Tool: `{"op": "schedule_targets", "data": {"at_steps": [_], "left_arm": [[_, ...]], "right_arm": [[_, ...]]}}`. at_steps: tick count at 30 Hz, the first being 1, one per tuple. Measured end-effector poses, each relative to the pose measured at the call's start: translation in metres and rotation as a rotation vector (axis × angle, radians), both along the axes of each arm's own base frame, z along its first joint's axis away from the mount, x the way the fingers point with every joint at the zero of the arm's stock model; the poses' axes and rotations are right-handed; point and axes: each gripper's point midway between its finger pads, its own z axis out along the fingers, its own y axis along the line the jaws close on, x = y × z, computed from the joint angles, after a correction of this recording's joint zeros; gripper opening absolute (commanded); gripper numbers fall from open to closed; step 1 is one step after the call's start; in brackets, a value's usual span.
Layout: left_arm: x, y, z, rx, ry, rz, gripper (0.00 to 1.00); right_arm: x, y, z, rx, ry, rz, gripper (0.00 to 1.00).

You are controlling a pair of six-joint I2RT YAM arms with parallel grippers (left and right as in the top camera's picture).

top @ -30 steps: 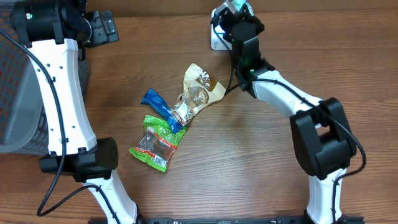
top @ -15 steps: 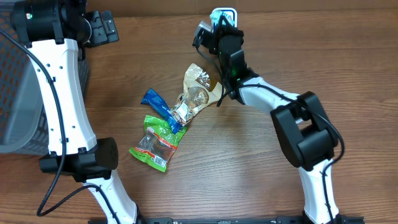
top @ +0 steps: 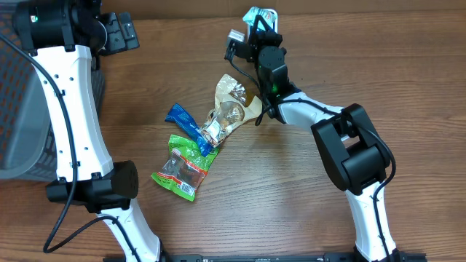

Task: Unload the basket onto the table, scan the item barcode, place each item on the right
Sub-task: 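Raise the mint pack and hold it in front of the white scanner, then carry the mint pack to the right and release it on the table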

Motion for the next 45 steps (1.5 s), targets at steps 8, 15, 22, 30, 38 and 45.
{"op": "schedule_targets", "data": {"at_steps": [8, 15, 22, 30, 38, 45], "left_arm": [[0.000, 0.000, 0.000, 0.000, 0.000, 0.000, 1.00], [0.000, 0.000, 0.000, 0.000, 0.000, 0.000, 1.00], [0.000, 0.000, 0.000, 0.000, 0.000, 0.000, 1.00], [0.000, 0.000, 0.000, 0.000, 0.000, 0.000, 1.00], [0.000, 0.000, 0.000, 0.000, 0.000, 0.000, 1.00], [0.000, 0.000, 0.000, 0.000, 0.000, 0.000, 1.00]], "right_arm": [[0.011, -0.025, 0.000, 0.077, 0.007, -0.020, 0.04], [0.015, -0.033, -0.002, 0.107, 0.017, -0.024, 0.04], [0.014, -0.030, -0.002, 0.132, 0.020, -0.008, 0.04], [0.014, -0.030, -0.012, 0.120, 0.060, -0.008, 0.04], [0.011, -0.025, -0.012, 0.124, 0.062, -0.021, 0.04], [0.000, -0.006, -0.003, 0.242, 0.075, -0.020, 0.04]]}}
